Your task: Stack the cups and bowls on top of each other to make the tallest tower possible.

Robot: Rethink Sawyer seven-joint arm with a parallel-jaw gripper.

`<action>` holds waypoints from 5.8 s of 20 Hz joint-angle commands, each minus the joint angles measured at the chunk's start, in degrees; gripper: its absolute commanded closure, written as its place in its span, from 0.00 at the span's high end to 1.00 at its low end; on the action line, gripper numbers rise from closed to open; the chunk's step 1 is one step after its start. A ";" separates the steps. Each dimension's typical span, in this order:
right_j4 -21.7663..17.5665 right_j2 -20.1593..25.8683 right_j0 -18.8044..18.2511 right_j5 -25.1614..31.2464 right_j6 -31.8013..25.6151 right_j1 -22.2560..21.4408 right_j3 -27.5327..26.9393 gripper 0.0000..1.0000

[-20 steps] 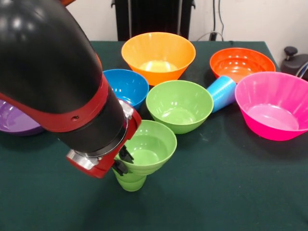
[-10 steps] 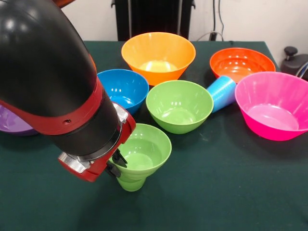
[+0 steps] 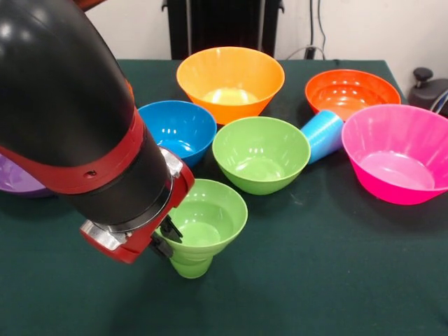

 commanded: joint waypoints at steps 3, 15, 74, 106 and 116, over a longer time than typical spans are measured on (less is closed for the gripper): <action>-2.24 -5.70 0.07 -2.08 1.32 -1.96 -0.47 0.00; -0.85 -8.29 -0.93 -1.42 1.54 -2.82 1.14 0.00; 27.04 -28.38 3.10 -11.46 15.45 -3.20 7.17 0.00; 7.19 -12.66 8.15 -6.43 6.10 -1.09 -5.31 0.00; 1.69 -9.20 6.37 -4.25 4.38 -1.72 -4.80 0.00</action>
